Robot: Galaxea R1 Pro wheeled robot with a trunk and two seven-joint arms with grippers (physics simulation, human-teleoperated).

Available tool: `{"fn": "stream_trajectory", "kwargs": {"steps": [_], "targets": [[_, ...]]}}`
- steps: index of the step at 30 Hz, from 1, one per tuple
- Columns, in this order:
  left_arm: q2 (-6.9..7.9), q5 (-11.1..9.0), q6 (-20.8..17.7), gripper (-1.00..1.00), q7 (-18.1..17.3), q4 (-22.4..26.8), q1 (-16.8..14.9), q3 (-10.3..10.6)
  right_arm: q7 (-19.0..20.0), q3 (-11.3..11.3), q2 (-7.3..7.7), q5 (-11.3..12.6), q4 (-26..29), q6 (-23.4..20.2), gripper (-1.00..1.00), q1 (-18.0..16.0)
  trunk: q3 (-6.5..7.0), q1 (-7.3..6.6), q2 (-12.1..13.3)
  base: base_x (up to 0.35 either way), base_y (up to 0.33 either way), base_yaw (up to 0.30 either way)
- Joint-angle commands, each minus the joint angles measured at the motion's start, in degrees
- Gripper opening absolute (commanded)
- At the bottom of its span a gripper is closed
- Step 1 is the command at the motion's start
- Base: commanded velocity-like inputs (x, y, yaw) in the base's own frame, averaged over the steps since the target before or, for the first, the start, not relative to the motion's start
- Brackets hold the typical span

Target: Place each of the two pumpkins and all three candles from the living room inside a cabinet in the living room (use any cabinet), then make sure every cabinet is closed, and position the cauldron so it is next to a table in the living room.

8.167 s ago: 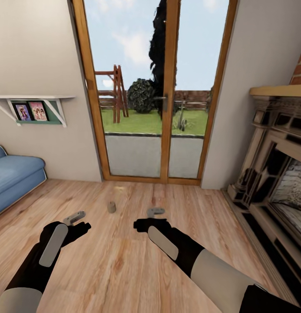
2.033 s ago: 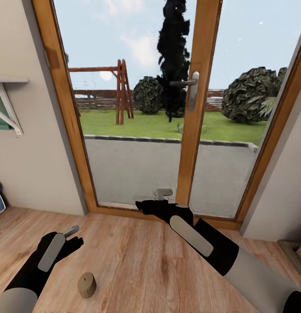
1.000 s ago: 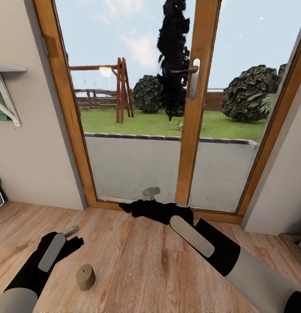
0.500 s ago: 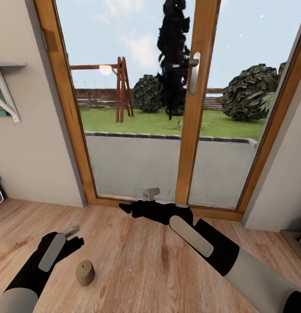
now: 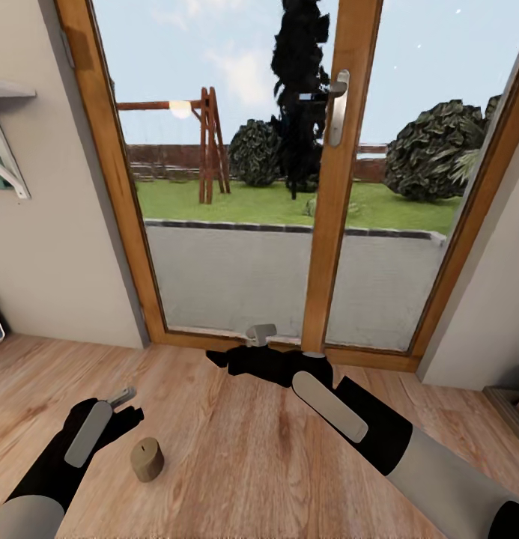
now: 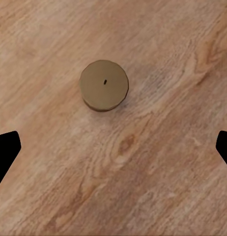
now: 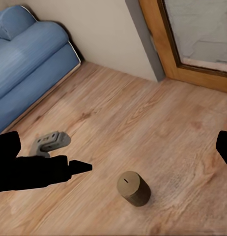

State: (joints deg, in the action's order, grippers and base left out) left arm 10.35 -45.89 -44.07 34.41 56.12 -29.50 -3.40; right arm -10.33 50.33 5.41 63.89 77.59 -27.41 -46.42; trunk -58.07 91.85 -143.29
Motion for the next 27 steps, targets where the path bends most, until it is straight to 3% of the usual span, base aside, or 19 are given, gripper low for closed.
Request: {"fn": "stream_trajectory", "kwargs": {"steps": [1,4,7,9,27], "targets": [[0.02,-0.6,-0.12,1.0,0.55,0.19,-0.03,-0.06,-0.57,0.12,0.04,0.61,0.1,0.0,1.0,-0.07,-0.29,0.01,-0.05,0.0,0.0,0.0],[0.02,-0.66,-0.18,1.0,0.59,0.27,-0.03,-1.17,-0.57,0.12,0.04,0.66,0.1,-0.01,1.0,-0.07,-0.95,0.09,-0.09,0.0,0.0,0.0],[0.0,-0.76,-0.29,1.0,0.51,0.36,-0.03,-5.45,-0.57,0.12,0.04,0.7,0.1,-0.01,1.0,-0.07,-1.62,0.17,-0.13,0.0,0.0,0.0],[-0.07,-0.77,-0.39,1.0,0.49,0.38,-0.03,-6.3,-0.57,0.12,0.04,0.7,0.1,-0.01,1.0,-0.07,-2.06,0.22,-0.15,0.0,0.0,0.0],[-0.12,-0.69,-0.4,1.0,0.48,-0.19,-0.03,-6.7,-0.73,0.12,0.04,0.71,0.09,0.0,1.0,-0.07,-6.05,0.68,-0.39,0.0,0.0,0.0]]}}
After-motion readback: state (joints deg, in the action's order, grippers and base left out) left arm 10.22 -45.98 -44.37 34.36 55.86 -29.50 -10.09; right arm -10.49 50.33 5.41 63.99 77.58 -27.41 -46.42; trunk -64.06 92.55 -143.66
